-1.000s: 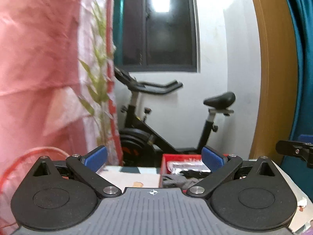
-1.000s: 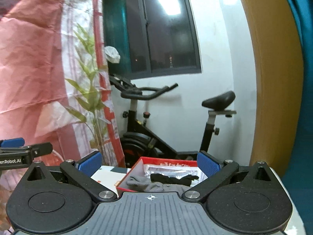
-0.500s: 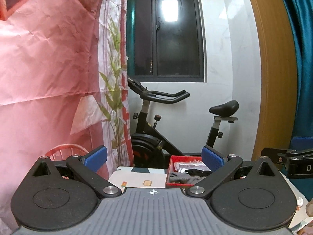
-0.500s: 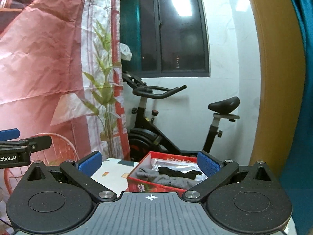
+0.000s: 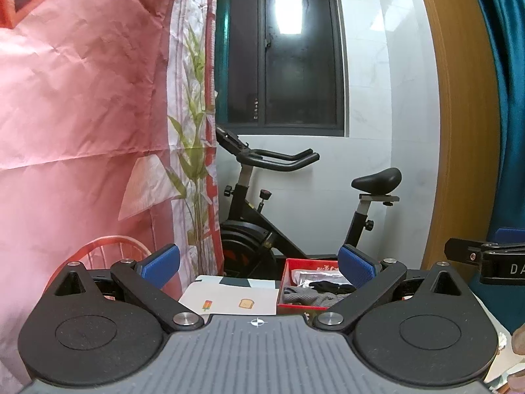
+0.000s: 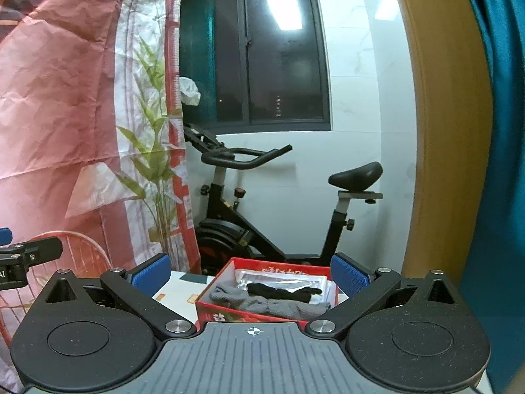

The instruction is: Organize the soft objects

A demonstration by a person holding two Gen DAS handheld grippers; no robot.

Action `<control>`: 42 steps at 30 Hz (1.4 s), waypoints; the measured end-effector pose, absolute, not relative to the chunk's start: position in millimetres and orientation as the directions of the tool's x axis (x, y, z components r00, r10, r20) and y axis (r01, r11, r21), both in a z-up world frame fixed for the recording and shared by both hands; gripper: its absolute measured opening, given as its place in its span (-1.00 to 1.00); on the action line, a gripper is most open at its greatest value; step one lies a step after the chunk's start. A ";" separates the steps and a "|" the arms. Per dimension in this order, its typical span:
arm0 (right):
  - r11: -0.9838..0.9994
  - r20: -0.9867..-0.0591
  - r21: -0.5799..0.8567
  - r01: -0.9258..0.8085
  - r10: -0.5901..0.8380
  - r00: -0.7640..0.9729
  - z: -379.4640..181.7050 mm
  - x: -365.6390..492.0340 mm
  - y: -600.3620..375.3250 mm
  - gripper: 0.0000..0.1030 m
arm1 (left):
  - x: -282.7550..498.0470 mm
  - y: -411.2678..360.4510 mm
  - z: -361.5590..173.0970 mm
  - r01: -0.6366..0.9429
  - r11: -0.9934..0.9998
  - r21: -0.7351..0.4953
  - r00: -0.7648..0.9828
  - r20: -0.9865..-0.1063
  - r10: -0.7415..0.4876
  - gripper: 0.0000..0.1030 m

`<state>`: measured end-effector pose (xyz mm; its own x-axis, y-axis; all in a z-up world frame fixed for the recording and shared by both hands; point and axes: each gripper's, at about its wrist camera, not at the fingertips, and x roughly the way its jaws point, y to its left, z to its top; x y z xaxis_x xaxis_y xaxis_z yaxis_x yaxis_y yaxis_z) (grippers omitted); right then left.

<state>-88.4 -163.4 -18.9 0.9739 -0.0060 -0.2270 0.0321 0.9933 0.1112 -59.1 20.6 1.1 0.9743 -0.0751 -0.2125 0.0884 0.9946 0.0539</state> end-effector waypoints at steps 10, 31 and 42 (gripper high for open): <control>0.991 -0.240 0.130 0.040 -0.008 0.971 -23.5 -85.7 -168.8 0.99 | -61.6 18.2 1.4 0.064 0.997 0.049 0.975 -0.216 -0.052 1.00; 0.990 -0.240 0.137 0.032 0.002 0.971 -26.2 -85.4 -169.6 0.99 | -61.2 20.0 0.7 0.040 0.999 0.027 0.972 -0.231 -0.032 1.00; 0.990 -0.239 0.139 0.034 0.000 0.971 -26.6 -85.0 -169.1 0.99 | -58.8 22.1 -0.4 0.035 0.999 0.016 0.970 -0.243 -0.030 1.00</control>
<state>-85.0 -169.1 -26.6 0.9710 -0.0001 -0.2390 0.0343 0.9897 0.1389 -58.8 22.1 -0.4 0.9697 -0.0300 -0.2425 0.0350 0.9993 0.0162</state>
